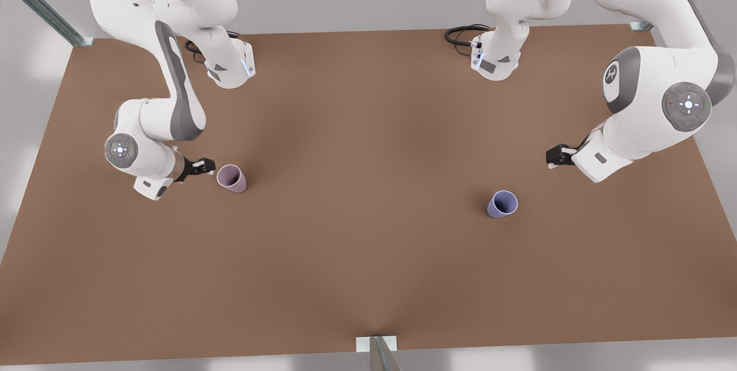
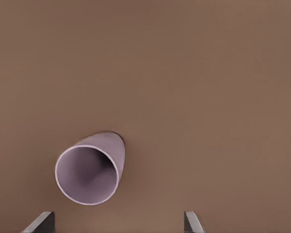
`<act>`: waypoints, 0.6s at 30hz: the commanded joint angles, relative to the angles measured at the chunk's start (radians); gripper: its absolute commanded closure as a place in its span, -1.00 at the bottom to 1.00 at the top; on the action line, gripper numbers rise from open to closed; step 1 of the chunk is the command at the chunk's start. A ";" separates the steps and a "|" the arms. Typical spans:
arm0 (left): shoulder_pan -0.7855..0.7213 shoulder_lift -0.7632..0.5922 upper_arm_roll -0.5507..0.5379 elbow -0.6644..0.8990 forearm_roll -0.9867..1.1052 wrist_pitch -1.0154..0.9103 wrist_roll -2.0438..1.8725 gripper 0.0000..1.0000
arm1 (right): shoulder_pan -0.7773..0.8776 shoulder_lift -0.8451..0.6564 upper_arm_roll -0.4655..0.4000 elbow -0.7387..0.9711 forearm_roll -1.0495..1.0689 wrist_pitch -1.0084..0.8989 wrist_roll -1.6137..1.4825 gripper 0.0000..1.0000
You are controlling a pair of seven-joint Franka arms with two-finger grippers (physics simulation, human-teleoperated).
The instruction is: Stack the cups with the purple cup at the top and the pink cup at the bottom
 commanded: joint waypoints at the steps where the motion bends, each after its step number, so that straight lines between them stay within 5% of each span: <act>1: 0.000 0.000 -0.001 0.000 -0.001 -0.004 0.011 -1.00 | 0.008 0.014 0.001 -0.016 0.004 0.163 -0.120 -1.00; 9: 0.000 0.020 0.000 -0.003 -0.003 -0.002 0.011 -1.00 | 0.008 0.050 0.003 -0.126 0.005 0.327 -0.122 -1.00; 18: 0.000 0.026 0.000 -0.003 -0.003 -0.001 0.011 -1.00 | 0.027 0.062 0.003 -0.183 0.005 0.381 -0.120 -0.71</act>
